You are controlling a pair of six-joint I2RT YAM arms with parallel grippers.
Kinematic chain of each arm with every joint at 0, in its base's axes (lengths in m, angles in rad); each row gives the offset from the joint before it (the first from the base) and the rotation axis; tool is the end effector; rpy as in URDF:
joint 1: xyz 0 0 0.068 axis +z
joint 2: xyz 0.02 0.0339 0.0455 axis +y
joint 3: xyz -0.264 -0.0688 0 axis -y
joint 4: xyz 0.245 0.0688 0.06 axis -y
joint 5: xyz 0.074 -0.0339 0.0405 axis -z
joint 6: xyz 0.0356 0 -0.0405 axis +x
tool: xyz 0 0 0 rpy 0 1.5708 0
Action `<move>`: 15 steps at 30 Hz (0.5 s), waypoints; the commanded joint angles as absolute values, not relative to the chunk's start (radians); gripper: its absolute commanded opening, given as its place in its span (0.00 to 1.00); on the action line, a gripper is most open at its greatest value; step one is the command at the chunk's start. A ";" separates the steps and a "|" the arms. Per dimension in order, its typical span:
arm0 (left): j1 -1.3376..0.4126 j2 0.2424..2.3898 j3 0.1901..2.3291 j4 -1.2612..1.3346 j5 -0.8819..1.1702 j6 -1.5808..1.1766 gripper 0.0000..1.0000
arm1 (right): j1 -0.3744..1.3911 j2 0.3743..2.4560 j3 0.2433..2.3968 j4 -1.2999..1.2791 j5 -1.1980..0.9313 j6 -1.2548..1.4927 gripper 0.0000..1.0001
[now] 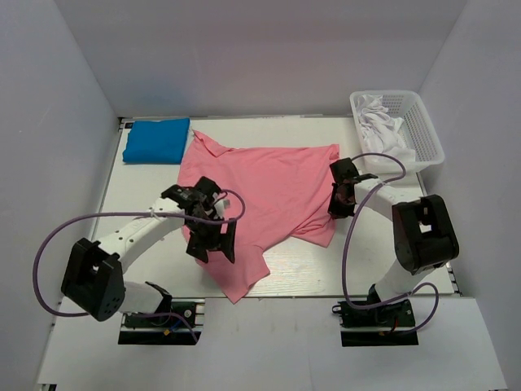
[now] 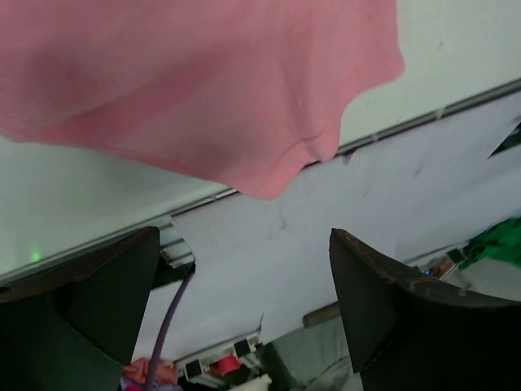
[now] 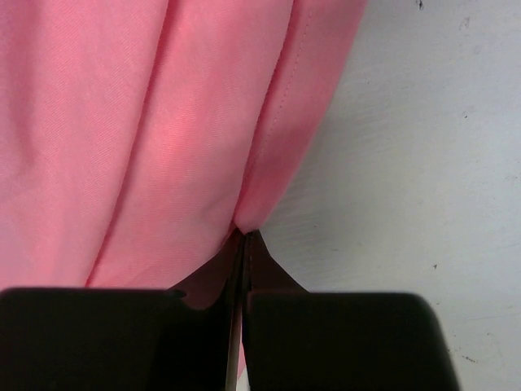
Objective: Fold and stack the t-shirts
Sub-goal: Flatten out the tshirt
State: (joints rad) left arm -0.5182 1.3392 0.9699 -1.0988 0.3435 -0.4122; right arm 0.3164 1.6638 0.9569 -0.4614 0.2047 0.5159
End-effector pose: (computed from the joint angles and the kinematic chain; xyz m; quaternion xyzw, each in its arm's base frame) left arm 0.1857 -0.1197 0.2310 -0.0609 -0.9821 0.1752 0.0314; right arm 0.2992 0.0903 0.1627 0.1174 0.9678 -0.0112 0.2223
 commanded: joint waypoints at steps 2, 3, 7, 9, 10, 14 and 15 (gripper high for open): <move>-0.650 1.336 0.936 -1.048 0.385 -0.469 0.94 | 0.314 1.655 0.905 -0.443 0.226 0.499 0.00; -0.675 1.336 0.936 -1.036 0.385 -0.489 0.94 | 0.311 1.651 0.902 -0.443 0.222 0.497 0.00; -0.804 1.350 0.890 -0.980 0.373 -0.548 0.84 | 0.308 1.625 0.904 -0.445 0.215 0.492 0.00; -0.875 1.388 0.890 -0.967 0.345 -0.578 0.81 | 0.310 1.628 0.910 -0.451 0.212 0.486 0.00; -0.897 1.402 0.890 -0.953 0.331 -0.587 0.79 | 0.310 1.628 0.913 -0.453 0.215 0.483 0.00; -0.975 1.456 0.873 -0.930 0.243 -0.611 0.76 | 0.308 1.611 0.904 -0.453 0.221 0.482 0.00; -0.995 1.465 0.864 -0.930 0.230 -0.611 0.75 | 0.308 1.603 0.894 -0.451 0.219 0.482 0.00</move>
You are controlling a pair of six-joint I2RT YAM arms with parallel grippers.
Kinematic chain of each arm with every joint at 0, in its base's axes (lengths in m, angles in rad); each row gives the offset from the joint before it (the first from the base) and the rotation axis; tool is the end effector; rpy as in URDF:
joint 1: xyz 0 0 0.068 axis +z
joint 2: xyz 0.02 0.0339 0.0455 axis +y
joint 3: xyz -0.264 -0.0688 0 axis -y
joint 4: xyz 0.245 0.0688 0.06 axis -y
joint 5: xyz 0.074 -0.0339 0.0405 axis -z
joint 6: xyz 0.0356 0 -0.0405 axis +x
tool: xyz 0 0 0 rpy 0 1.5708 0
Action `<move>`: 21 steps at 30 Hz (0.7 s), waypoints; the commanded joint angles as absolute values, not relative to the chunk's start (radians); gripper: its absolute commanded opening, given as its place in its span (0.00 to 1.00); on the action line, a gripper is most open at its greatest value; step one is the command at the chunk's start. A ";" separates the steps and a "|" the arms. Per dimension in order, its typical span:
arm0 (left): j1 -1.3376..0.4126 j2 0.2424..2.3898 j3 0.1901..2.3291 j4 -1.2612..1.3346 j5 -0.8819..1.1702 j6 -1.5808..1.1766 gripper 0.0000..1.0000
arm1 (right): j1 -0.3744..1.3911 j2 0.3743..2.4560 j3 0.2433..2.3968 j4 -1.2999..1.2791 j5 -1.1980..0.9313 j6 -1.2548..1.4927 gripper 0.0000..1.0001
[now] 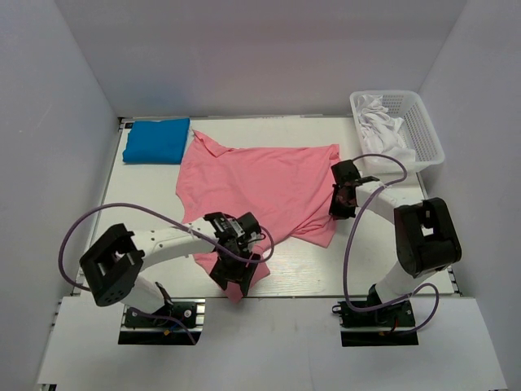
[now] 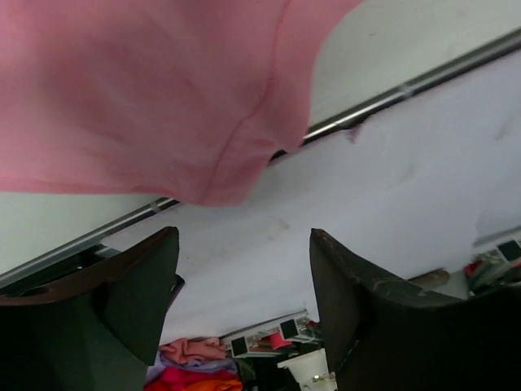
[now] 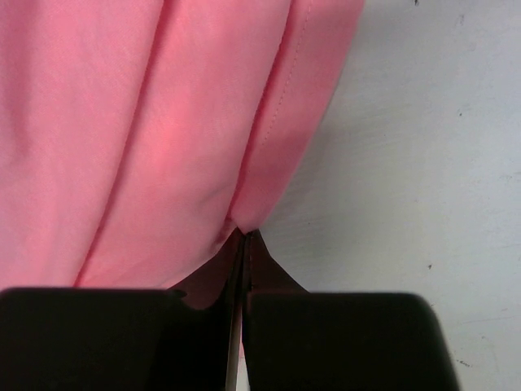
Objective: Fold and stack the t-shirts
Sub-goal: Flatten out the tshirt
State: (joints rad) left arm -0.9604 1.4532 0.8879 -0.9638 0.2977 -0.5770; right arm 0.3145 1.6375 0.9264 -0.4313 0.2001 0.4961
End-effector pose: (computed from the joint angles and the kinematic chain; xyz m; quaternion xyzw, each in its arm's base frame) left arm 0.1247 -0.1965 0.1872 -0.1914 -0.9700 0.1209 0.0883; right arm 0.2947 0.0884 0.1634 0.1093 0.9663 -0.0063 0.2328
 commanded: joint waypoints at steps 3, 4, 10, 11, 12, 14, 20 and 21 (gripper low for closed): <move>-1.029 1.488 0.864 -0.930 0.193 -0.611 0.75 | 0.307 1.588 0.884 -0.452 0.225 0.485 0.00; -1.029 1.488 0.855 -0.919 0.183 -0.620 0.73 | 0.308 1.586 0.881 -0.456 0.227 0.485 0.00; -1.064 1.471 0.799 -0.839 0.126 -0.638 0.71 | 0.302 1.560 0.876 -0.472 0.249 0.495 0.00; -1.065 1.471 0.787 -0.818 0.111 -0.638 0.71 | 0.302 1.559 0.876 -0.474 0.253 0.494 0.00; -1.074 1.471 0.787 -0.818 0.094 -0.652 0.69 | 0.302 1.560 0.877 -0.480 0.255 0.494 0.00; -1.084 1.471 0.775 -0.789 0.083 -0.652 0.68 | 0.302 1.560 0.888 -0.491 0.264 0.492 0.00; -1.104 1.503 0.776 -0.764 0.052 -0.652 0.47 | 0.299 1.540 0.916 -0.529 0.296 0.480 0.00; -1.104 1.514 0.776 -0.764 0.052 -0.652 0.42 | 0.298 1.537 0.917 -0.534 0.301 0.479 0.00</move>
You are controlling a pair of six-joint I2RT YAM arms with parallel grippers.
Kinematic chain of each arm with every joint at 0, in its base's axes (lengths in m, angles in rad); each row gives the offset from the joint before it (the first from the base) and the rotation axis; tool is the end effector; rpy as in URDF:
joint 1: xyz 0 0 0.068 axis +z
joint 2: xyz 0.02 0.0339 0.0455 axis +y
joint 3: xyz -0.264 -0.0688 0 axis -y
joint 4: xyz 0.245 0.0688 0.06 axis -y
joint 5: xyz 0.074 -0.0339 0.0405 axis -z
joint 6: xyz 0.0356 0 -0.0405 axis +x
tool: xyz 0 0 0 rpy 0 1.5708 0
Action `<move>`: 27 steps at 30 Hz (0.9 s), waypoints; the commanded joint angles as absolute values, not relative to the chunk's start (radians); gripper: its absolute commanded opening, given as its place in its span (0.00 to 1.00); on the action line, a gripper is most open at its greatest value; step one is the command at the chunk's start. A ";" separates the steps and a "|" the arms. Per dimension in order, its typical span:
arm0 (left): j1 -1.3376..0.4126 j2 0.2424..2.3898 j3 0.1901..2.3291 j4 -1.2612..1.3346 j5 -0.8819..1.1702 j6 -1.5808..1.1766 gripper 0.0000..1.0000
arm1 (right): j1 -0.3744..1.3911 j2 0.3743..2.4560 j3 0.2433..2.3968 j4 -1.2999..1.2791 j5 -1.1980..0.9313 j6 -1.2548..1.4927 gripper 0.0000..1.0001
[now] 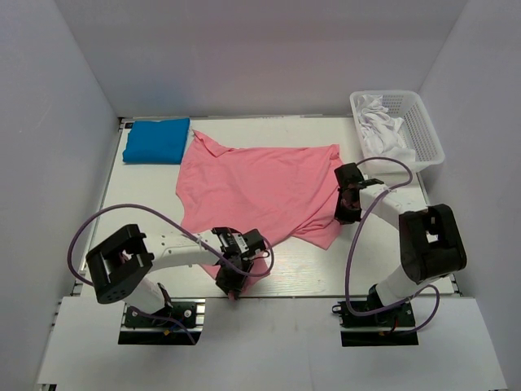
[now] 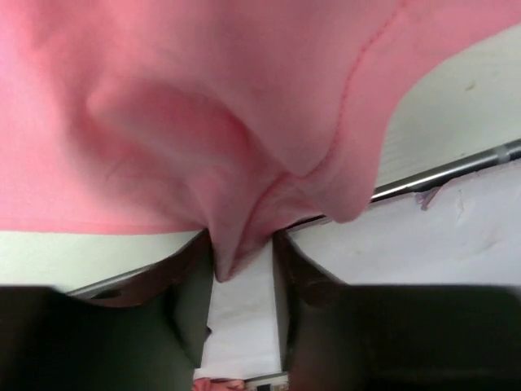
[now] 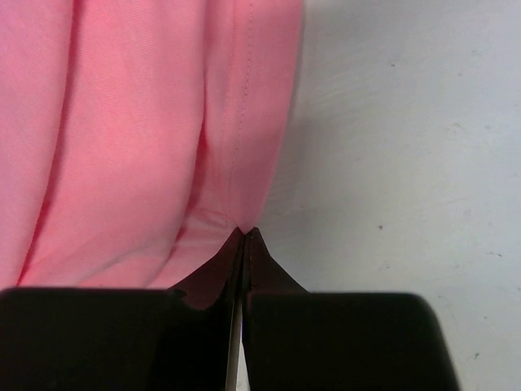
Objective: Fold and stack the t-shirts
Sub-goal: Flatten out the tshirt
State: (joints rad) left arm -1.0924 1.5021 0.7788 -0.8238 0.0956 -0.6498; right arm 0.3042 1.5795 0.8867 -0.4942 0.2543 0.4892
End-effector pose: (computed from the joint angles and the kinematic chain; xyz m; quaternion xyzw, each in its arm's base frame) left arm 0.1019 -0.2038 0.1503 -0.2198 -0.9743 0.0398 0.0289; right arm 0.2791 0.0782 0.1666 0.1140 0.9673 -0.0417 0.2226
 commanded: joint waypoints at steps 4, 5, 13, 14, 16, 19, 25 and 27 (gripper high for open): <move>-1.104 1.474 0.824 -0.845 0.006 -0.676 0.00 | 0.299 1.525 0.925 -0.558 0.314 0.474 0.00; -1.104 1.460 0.836 -0.866 -0.033 -0.696 0.00 | 0.296 1.520 0.928 -0.561 0.314 0.471 0.00; -1.075 1.422 1.305 -1.237 -0.602 -0.865 0.00 | 0.287 1.341 0.995 -0.604 0.374 0.431 0.00; -1.075 1.433 1.409 -1.262 -0.647 -0.883 0.00 | 0.285 1.318 1.020 -0.603 0.376 0.426 0.00; -1.066 1.462 1.510 -1.355 -0.714 -0.928 0.00 | 0.284 1.296 1.035 -0.603 0.355 0.422 0.00; -1.040 1.462 1.646 -1.402 -0.833 -0.965 0.00 | 0.279 1.259 1.081 -0.611 0.351 0.403 0.00; -0.970 1.424 1.804 -1.376 -1.148 -0.965 0.00 | 0.267 1.186 1.242 -0.548 0.455 0.365 0.00; -0.960 1.411 1.842 -1.306 -1.227 -0.927 0.00 | 0.261 1.178 1.285 -0.516 0.513 0.328 0.00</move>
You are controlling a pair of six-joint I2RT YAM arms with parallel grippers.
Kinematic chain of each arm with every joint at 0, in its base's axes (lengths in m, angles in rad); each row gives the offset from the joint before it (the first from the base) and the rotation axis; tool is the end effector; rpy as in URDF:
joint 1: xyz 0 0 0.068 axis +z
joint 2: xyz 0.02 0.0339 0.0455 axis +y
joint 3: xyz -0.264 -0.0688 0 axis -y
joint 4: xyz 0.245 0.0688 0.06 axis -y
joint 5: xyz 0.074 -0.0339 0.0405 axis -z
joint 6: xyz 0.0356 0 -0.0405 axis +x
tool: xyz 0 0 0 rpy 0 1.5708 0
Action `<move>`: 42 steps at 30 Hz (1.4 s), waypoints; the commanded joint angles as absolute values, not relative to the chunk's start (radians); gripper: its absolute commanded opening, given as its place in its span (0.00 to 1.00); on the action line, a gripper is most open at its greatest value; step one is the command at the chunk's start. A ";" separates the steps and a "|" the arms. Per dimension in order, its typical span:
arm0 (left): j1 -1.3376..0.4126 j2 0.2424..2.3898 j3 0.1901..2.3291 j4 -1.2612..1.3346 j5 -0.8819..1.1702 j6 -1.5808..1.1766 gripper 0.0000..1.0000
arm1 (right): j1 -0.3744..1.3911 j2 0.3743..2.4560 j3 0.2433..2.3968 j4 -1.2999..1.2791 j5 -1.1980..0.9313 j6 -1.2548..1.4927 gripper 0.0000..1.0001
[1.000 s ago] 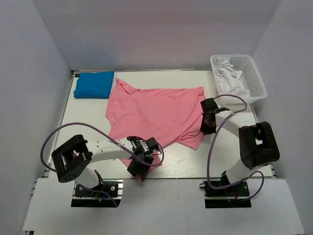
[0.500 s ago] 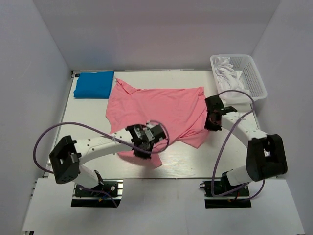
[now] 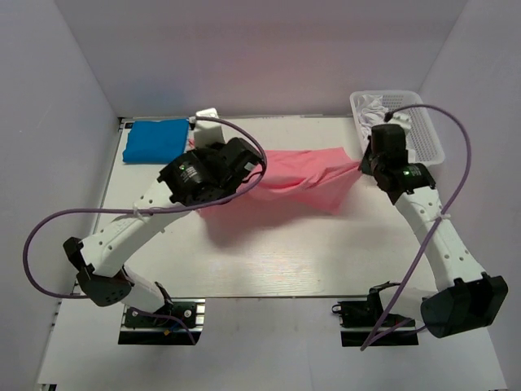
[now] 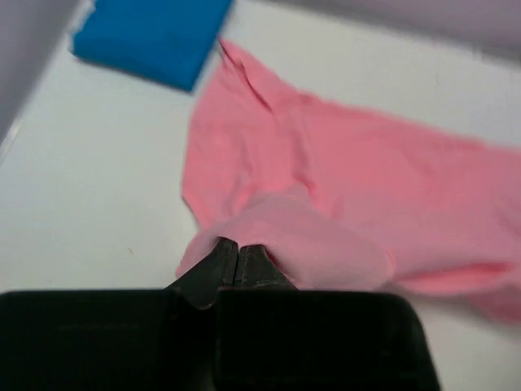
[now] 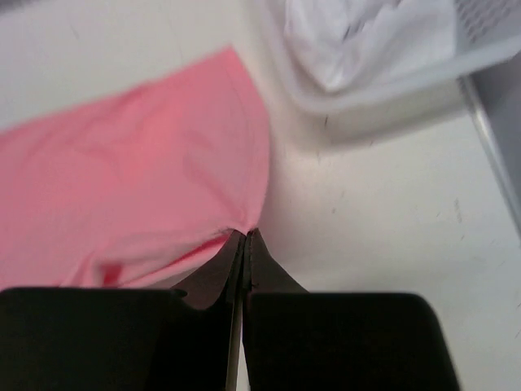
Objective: Fold and stack the t-shirts
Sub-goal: Flatten out the tshirt
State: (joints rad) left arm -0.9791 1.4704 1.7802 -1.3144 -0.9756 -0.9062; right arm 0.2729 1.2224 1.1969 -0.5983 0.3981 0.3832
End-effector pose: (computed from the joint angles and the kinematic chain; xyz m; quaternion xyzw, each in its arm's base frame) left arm 0.1689 -0.1985 0.4287 -0.0999 0.8524 0.0648 0.5091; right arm 0.2570 0.0576 0.3530 0.1381 0.8661 -0.0226 0.4799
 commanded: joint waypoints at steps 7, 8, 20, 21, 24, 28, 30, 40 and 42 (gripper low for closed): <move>-0.927 1.218 1.688 -0.334 -1.417 -0.127 0.00 | 0.230 1.175 1.446 -0.488 0.661 0.218 0.00; -0.927 1.179 1.551 -0.105 -1.428 0.046 0.00 | 0.227 1.169 1.468 -0.479 0.666 0.206 0.00; -0.948 1.129 1.772 0.074 -1.275 0.351 0.00 | 0.222 1.085 1.724 -0.436 0.623 0.008 0.00; -0.948 1.129 1.791 0.065 -1.241 0.351 0.00 | 0.222 1.080 1.745 -0.434 0.615 0.006 0.00; -0.948 1.138 1.873 -0.003 -1.166 0.333 0.00 | 0.221 1.048 1.788 -0.430 0.597 -0.031 0.00; -0.948 1.106 1.942 -0.179 -0.978 0.209 0.00 | 0.224 0.993 1.827 -0.434 0.575 -0.046 0.00; -0.948 1.057 1.953 -0.271 -0.810 0.129 0.00 | 0.224 0.962 1.825 -0.437 0.558 -0.051 0.00; -0.937 0.983 1.982 -0.466 -0.456 -0.002 0.00 | 0.222 0.802 1.833 -0.488 0.454 -0.034 0.00; -0.937 0.983 2.010 -0.497 -0.410 -0.027 0.00 | 0.224 0.782 1.851 -0.503 0.456 -0.037 0.00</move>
